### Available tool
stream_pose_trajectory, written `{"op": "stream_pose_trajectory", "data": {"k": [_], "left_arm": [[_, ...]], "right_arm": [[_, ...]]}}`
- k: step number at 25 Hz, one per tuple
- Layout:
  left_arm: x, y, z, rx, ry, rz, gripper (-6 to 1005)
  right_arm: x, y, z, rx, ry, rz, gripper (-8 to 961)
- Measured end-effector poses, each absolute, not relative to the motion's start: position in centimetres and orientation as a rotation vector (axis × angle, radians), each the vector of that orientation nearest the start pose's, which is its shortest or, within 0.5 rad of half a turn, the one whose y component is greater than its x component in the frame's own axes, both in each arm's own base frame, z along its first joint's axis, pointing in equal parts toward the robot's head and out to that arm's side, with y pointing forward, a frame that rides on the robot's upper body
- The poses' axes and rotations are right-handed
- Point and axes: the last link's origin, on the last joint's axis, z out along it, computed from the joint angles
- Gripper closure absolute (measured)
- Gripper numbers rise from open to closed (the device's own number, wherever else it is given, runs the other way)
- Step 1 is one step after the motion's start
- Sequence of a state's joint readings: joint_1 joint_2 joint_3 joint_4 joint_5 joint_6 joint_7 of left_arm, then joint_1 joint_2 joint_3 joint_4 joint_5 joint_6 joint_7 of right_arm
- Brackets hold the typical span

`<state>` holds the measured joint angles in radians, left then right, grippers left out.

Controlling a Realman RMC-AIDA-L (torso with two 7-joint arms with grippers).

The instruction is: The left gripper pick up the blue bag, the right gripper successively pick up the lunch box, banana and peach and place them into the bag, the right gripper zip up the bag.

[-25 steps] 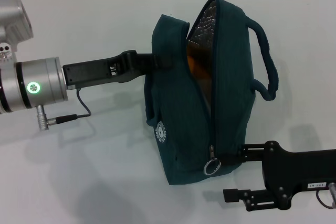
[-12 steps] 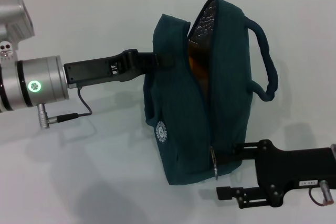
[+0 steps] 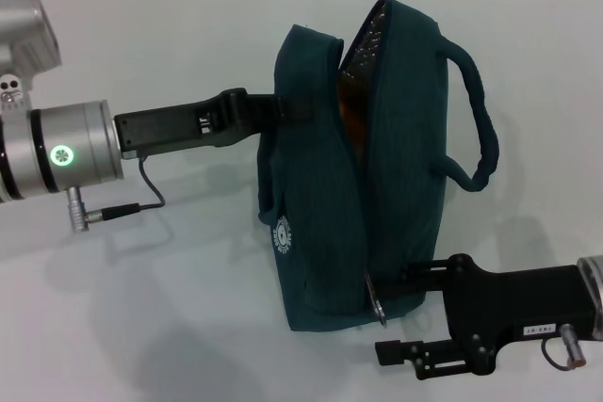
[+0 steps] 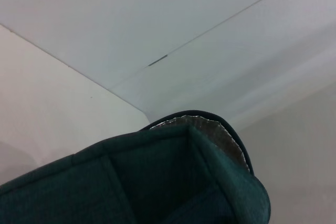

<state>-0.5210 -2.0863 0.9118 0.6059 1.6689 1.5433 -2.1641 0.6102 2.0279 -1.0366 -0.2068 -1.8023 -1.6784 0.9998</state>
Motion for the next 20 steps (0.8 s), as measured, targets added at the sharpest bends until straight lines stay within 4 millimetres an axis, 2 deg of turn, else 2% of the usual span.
{"op": "stream_pose_trajectory", "data": {"k": [20], "left_arm": [[-22.49,33.16,-1.62,-2.475,-1.72,-1.113,946]], "right_arm": [[24.17,26.73,-6.69,-3.1,0.377,0.956,323]]}}
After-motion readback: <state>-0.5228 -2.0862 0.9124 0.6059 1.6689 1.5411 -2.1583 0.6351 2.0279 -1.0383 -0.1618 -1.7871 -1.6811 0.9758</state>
